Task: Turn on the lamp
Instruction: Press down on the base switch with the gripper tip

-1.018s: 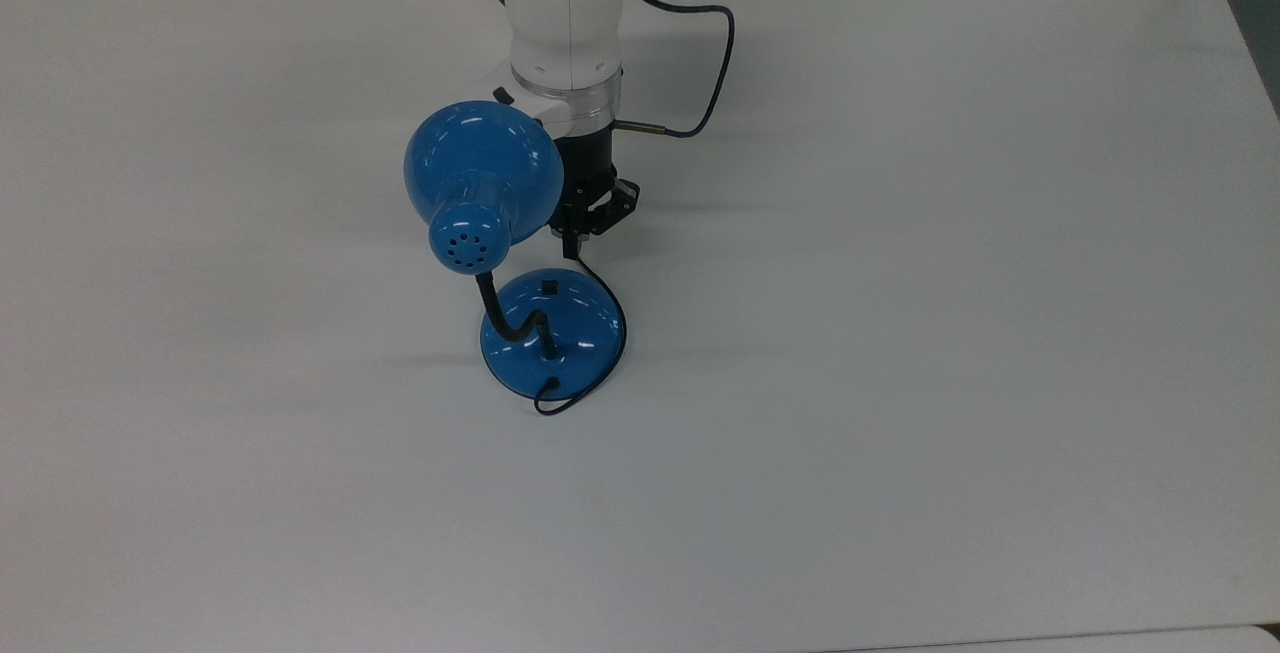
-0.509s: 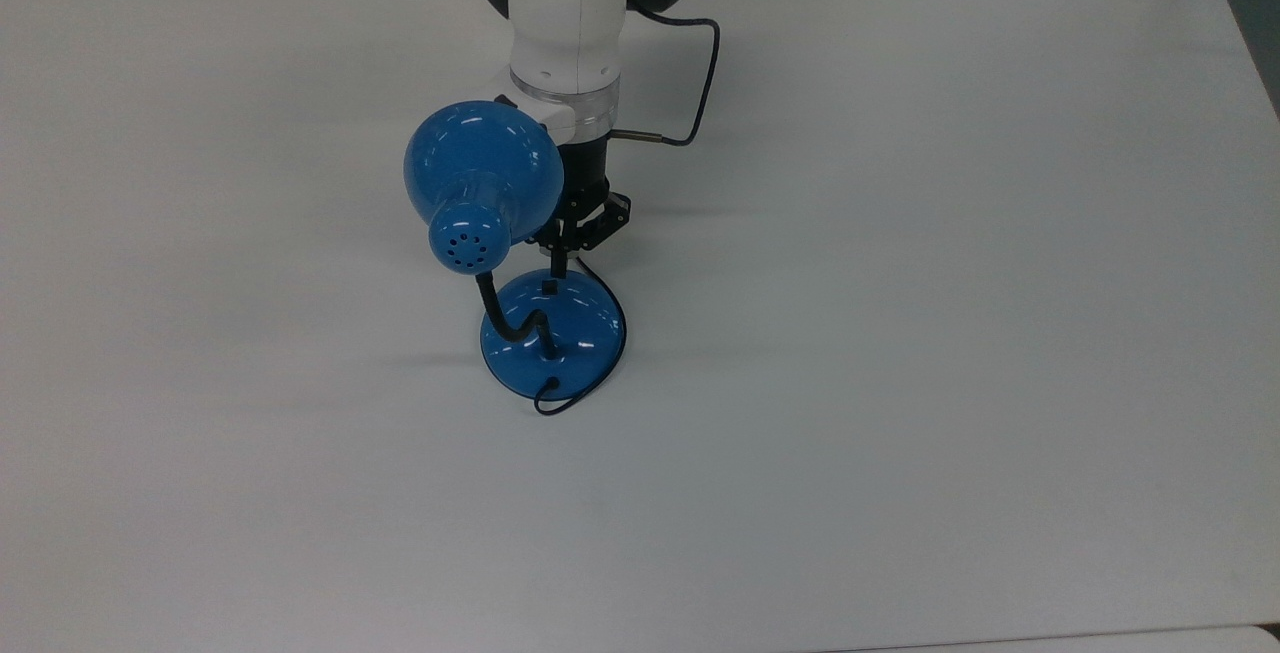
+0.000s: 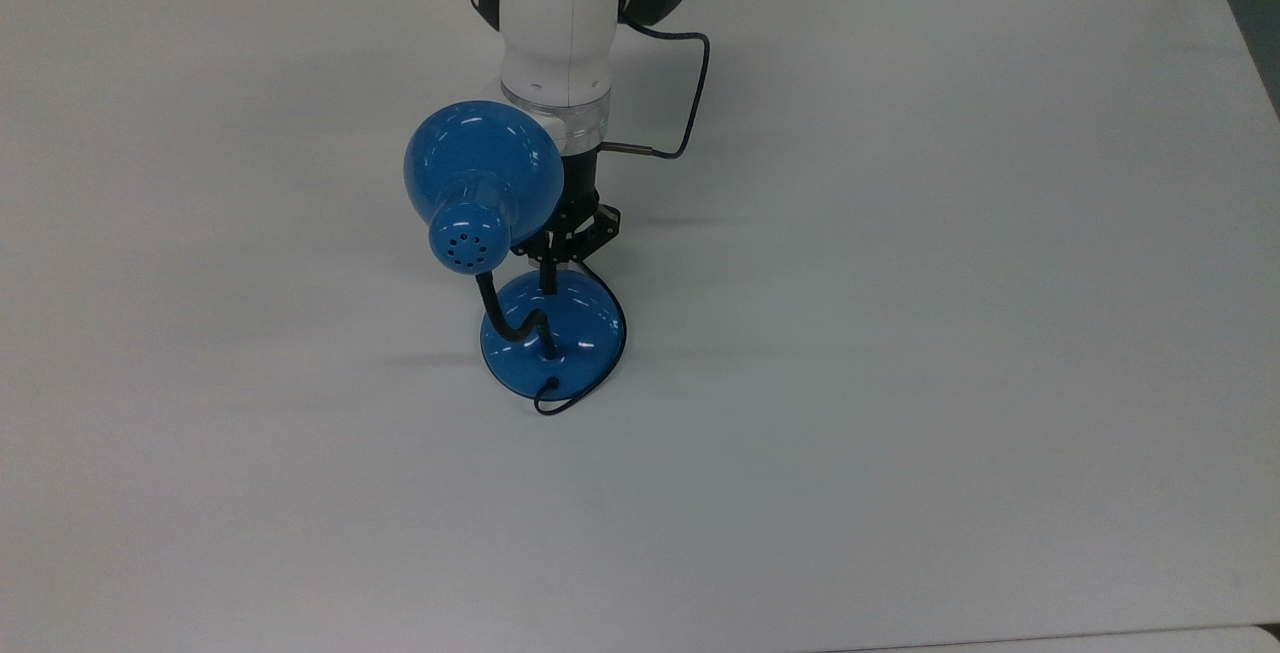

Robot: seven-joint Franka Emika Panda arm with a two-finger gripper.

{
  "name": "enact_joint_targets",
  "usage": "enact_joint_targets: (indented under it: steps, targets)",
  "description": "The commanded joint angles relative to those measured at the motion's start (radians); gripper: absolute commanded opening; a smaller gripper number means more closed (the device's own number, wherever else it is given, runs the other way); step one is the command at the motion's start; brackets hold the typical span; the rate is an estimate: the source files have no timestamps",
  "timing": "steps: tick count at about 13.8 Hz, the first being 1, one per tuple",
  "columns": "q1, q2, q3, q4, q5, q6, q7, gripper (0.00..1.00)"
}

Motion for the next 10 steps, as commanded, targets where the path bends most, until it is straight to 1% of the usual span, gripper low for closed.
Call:
enact_joint_targets:
  steps: [1,7,10]
  targets:
    - [-0.003,0.024,0.000,0.010,-0.028,0.047,0.012,0.00]
    - [-0.003,0.055,0.000,0.025,-0.029,0.055,0.012,0.00]
    - [-0.003,0.047,0.000,0.022,-0.029,0.050,0.011,0.00]
